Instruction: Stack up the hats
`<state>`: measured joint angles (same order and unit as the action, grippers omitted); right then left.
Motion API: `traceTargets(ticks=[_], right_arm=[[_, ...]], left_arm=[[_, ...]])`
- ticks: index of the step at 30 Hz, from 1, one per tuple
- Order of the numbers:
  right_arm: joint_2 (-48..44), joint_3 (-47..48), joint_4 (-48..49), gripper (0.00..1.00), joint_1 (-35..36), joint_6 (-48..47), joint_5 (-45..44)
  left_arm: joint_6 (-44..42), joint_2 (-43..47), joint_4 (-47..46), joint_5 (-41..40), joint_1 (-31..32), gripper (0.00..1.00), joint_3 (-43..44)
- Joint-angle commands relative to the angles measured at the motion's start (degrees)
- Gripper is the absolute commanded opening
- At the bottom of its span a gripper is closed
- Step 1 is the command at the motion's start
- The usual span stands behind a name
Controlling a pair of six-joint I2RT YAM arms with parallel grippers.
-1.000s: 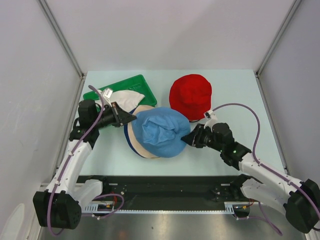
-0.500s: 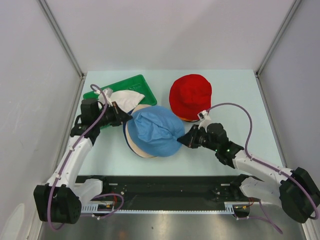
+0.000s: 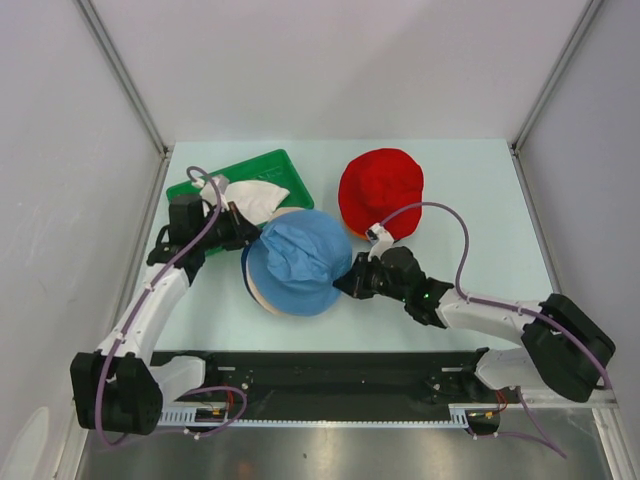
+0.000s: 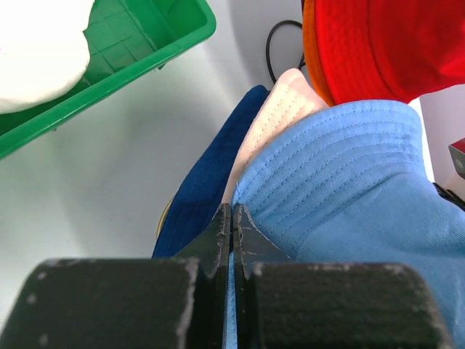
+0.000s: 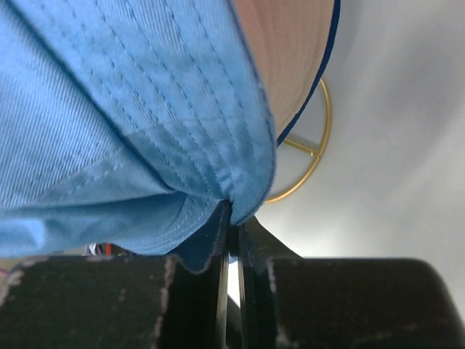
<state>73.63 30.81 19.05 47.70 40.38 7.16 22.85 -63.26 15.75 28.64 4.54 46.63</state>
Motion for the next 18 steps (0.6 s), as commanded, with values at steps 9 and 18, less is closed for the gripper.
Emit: traceTargets(ticks=[9,18], right_arm=[[9.44,0.92,-7.70,0.19,3.54,-2.85,-6.80],[-3.65,1.18,-23.76,0.65,3.36,-8.12,-14.88]], left_arm=[[-3.43,-6.43,-0.19,-16.69,3.72,0.00,1.35],[-4.83,-13.81,-12.13,-9.23,6.01,0.00,4.86]])
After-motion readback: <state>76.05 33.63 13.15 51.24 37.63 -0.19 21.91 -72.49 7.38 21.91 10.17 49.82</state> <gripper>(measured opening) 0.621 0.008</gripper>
